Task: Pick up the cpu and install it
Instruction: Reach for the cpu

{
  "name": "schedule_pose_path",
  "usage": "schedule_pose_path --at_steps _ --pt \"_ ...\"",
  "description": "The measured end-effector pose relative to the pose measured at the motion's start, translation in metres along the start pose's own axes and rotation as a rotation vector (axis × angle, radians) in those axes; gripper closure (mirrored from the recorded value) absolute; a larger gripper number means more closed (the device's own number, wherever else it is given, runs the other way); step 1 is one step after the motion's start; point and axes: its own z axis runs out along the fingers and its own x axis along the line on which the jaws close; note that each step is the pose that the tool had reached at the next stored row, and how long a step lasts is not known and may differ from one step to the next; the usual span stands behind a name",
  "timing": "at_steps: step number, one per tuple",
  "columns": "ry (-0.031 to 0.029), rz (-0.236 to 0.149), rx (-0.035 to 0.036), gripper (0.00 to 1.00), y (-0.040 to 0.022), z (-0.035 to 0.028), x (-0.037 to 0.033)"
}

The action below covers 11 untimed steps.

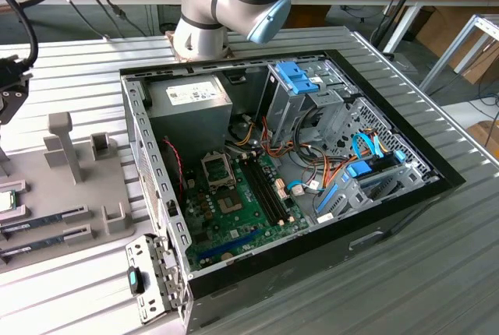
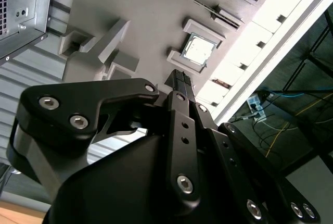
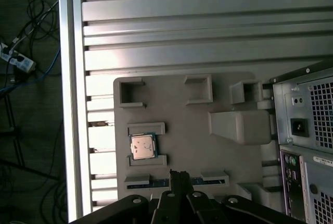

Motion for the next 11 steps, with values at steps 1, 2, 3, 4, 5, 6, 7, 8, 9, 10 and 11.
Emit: schedule_pose_path --at_steps 1,2,3,4,5,6,7,8,9,10,11 --pt "0.0000 0.000 0.0000 0.89 0.0000 0.0003 0.0002" --pt "0.0000 0.000 0.0000 0.89 -0.0001 0.0008 0.0005" --pt "0.0000 0.000 0.0000 0.89 -0.0001 0.0010 0.0006" --pt "0.0000 0.000 0.0000 0.89 -0.0001 0.0012 0.0007" --pt "0.0001 0.000 0.0000 0.89 -0.0001 0.0014 0.0008" --pt "0.0000 0.000 0.0000 0.89 -0.0001 0.0016 0.0009" --pt "0.0000 0.000 0.0000 0.89 -0.0002 0.0019 0.0011" --pt "0.0000 0.000 -0.0001 0.89 -0.0002 0.0021 0.0012" --pt "0.0000 0.000 0.0000 0.89 -0.0002 0.0025 0.0014" --pt "0.0000 0.000 0.0000 0.89 -0.0002 0.0028 0.0016" --pt "0.0000 0.000 0.0000 0.89 -0.0003 0.0030 0.0017"
